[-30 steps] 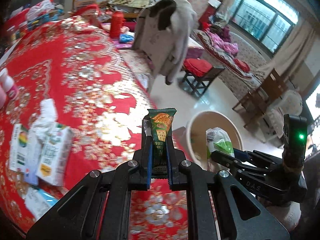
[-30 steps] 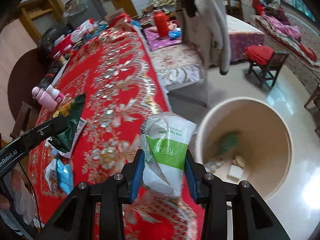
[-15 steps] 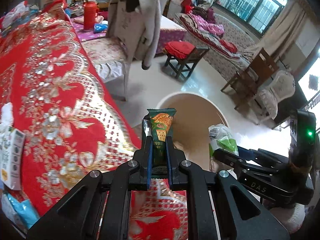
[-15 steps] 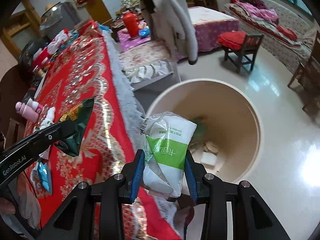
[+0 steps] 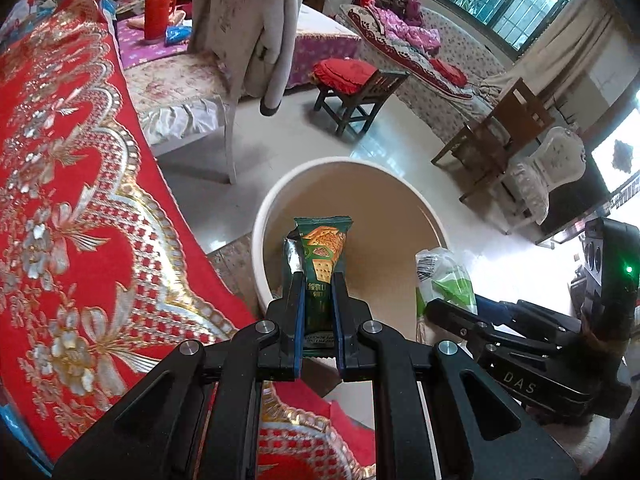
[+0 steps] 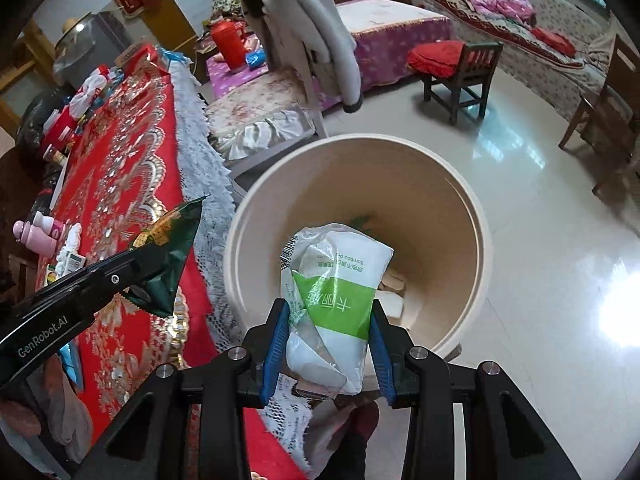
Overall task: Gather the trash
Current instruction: 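Carry the plastic bag and green snack packet over the beige bin, then open both grippers to drop bag and snack packet into the bin, then move both open grippers back over the table items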
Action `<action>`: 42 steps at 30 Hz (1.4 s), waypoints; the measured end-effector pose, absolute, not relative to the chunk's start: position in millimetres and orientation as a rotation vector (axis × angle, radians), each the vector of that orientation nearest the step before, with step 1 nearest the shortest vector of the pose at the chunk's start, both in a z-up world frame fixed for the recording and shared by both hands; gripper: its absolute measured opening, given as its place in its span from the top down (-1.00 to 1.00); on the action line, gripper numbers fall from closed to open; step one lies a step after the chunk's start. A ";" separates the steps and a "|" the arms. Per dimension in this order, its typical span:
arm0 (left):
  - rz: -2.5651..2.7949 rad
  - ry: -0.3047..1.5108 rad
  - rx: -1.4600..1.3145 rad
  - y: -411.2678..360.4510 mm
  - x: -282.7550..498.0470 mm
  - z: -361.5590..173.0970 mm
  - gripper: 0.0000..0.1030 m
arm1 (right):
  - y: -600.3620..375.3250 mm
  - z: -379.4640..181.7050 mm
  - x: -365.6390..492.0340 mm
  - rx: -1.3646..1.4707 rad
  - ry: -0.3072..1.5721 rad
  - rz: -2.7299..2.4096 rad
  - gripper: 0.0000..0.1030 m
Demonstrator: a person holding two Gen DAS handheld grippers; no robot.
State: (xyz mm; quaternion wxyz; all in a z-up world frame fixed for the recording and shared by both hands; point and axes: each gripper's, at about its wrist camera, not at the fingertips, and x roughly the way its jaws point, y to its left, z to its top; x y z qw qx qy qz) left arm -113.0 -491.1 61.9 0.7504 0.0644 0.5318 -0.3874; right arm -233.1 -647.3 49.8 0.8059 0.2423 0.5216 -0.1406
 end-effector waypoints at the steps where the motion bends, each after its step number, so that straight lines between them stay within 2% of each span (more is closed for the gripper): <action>1: -0.846 1.166 0.139 -492.1 -113.1 60.7 0.82 | -649.1 47.8 -233.5 0.522 1.120 -0.301 0.27; 10: -0.863 1.194 0.123 -508.7 -107.9 50.1 0.81 | -661.5 34.1 -234.1 0.538 1.157 -0.309 0.27; 14: -0.873 1.204 0.102 -514.2 -104.3 47.6 0.77 | -666.9 30.7 -233.2 0.542 1.168 -0.331 0.06; 19: -0.885 1.213 0.074 -513.6 -102.0 49.4 0.25 | -672.3 27.9 -234.5 0.558 1.177 -0.347 0.05; 42: -0.732 1.120 0.066 -451.7 -97.8 72.7 0.23 | -634.2 46.9 -208.1 0.505 1.154 -0.269 0.01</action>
